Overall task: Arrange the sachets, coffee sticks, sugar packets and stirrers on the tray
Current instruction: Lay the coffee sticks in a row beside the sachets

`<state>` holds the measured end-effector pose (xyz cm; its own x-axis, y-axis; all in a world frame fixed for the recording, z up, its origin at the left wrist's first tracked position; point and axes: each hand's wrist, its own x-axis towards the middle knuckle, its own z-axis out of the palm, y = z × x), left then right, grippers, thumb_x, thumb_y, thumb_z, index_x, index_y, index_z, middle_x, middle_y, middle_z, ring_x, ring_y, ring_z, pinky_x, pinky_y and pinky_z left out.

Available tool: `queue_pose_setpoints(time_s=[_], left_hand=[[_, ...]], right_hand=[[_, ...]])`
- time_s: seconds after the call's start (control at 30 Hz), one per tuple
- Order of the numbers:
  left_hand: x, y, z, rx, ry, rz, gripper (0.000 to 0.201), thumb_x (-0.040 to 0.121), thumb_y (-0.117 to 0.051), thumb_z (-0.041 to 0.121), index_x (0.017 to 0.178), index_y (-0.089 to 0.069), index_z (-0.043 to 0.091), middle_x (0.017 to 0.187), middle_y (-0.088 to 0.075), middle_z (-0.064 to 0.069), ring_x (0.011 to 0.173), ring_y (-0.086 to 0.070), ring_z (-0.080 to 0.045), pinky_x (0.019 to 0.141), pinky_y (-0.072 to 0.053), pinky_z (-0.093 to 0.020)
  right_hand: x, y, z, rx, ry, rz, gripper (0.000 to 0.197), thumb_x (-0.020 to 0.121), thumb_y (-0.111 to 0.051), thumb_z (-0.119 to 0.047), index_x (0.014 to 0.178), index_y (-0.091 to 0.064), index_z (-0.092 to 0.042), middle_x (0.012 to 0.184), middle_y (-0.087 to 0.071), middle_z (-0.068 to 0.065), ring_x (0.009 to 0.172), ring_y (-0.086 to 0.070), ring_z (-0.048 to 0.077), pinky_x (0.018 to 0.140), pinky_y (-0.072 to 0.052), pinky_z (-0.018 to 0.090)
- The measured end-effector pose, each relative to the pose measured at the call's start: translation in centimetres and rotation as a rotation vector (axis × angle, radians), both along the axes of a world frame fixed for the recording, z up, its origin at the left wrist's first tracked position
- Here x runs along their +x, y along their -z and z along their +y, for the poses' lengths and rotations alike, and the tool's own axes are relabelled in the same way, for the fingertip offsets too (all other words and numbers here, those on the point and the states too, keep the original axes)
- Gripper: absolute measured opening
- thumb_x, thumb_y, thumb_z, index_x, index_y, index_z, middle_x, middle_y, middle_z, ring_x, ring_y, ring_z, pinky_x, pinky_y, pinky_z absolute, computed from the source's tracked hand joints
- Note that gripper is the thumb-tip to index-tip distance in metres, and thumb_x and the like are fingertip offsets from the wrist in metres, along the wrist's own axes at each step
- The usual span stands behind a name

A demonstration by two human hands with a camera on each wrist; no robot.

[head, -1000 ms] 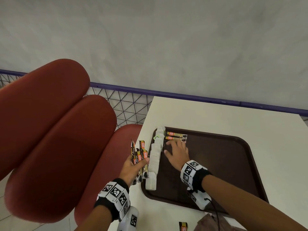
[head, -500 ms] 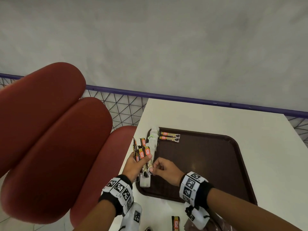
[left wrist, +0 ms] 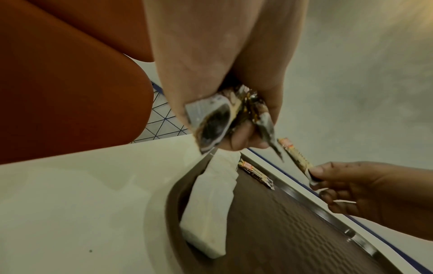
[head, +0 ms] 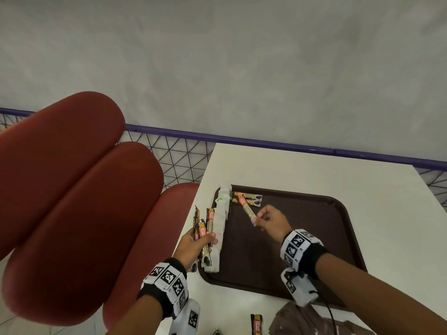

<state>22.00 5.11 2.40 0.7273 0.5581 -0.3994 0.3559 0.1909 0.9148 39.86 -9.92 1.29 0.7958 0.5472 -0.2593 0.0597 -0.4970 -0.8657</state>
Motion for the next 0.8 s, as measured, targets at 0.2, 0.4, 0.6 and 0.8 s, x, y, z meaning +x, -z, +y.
queue_pose_setpoints(time_s=[0.2,0.4,0.6,0.8], left_hand=[[-0.5,0.1,1.2,0.019,-0.064,0.058,0.033,0.063,-0.072,0.030,0.091,-0.067,0.011,0.091,-0.072,-0.015,0.079,-0.064,-0.026,0.075,-0.049,-0.034],[-0.9,0.7,2.1,0.043,-0.106,0.096,0.013,0.082,-0.069,0.018,0.092,-0.064,0.011,0.064,-0.060,0.001,0.052,-0.052,-0.013,0.050,-0.039,-0.026],[-1.4,1.2,2.9,0.034,-0.124,0.078,0.014,0.082,-0.070,0.015,0.093,-0.063,0.011,0.071,-0.063,0.000,0.067,-0.058,-0.016,0.066,-0.045,-0.030],[-1.2,1.5,3.4,0.037,-0.148,0.067,0.008,0.083,-0.068,0.016,0.089,-0.063,0.015,0.074,-0.065,-0.003,0.070,-0.059,-0.019,0.071,-0.046,-0.030]], right_hand=[[2.6,0.7,0.4,-0.201,0.042,-0.133,0.008,0.084,-0.064,-0.015,0.083,-0.057,-0.017,0.068,-0.051,-0.012,0.080,-0.053,0.015,0.072,-0.036,0.022],[3.4,2.2,2.5,-0.243,0.064,-0.106,0.006,0.087,-0.061,-0.014,0.092,-0.065,-0.013,0.085,-0.059,0.001,0.087,-0.057,0.018,0.083,-0.046,0.029],[3.2,3.2,3.5,-0.406,0.009,-0.319,0.030,0.093,-0.051,-0.022,0.123,-0.056,-0.021,0.124,-0.048,0.009,0.123,-0.035,0.027,0.097,-0.038,0.035],[1.0,3.9,3.3,-0.423,-0.330,-0.647,0.037,0.095,-0.042,-0.020,0.131,-0.049,-0.026,0.132,-0.043,-0.001,0.122,-0.037,0.019,0.099,-0.037,0.030]])
